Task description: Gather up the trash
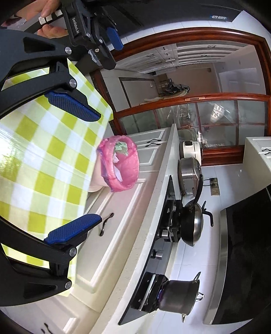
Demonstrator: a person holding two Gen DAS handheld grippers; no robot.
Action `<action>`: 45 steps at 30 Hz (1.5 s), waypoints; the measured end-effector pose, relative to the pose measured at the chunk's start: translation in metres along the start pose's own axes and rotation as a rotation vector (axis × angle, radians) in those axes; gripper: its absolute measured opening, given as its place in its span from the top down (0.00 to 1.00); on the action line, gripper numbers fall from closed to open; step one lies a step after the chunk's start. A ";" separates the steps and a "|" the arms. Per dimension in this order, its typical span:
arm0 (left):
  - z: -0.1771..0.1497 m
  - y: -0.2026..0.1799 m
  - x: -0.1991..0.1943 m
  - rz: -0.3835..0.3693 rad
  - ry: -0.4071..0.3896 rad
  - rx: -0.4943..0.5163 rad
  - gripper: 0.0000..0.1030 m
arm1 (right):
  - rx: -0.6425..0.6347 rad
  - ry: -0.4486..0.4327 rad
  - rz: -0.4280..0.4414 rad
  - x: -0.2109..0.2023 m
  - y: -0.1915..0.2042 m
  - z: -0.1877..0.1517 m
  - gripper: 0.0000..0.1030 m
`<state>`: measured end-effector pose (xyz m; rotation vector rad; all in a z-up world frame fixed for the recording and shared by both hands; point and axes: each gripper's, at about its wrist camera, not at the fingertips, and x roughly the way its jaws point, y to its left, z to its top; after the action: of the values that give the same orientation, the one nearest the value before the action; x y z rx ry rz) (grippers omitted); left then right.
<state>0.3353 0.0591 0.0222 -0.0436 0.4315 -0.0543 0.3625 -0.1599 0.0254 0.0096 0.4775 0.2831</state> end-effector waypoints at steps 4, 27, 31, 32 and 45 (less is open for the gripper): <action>-0.007 -0.005 -0.023 -0.005 -0.014 0.008 0.04 | -0.004 -0.016 0.002 -0.021 0.009 -0.005 0.17; -0.019 -0.012 -0.048 -0.037 0.010 0.025 0.04 | -0.010 -0.006 -0.004 -0.049 0.010 -0.015 0.18; -0.017 -0.013 -0.043 -0.029 0.019 0.022 0.04 | -0.013 0.007 -0.004 -0.048 0.009 -0.016 0.18; -0.017 -0.014 -0.042 -0.026 0.021 0.021 0.04 | -0.013 0.010 -0.005 -0.047 0.009 -0.016 0.18; -0.017 -0.017 -0.040 -0.021 0.029 0.019 0.04 | -0.006 0.016 -0.012 -0.042 0.009 -0.018 0.17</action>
<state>0.2910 0.0441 0.0243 -0.0287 0.4591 -0.0795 0.3161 -0.1642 0.0292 -0.0017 0.4925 0.2730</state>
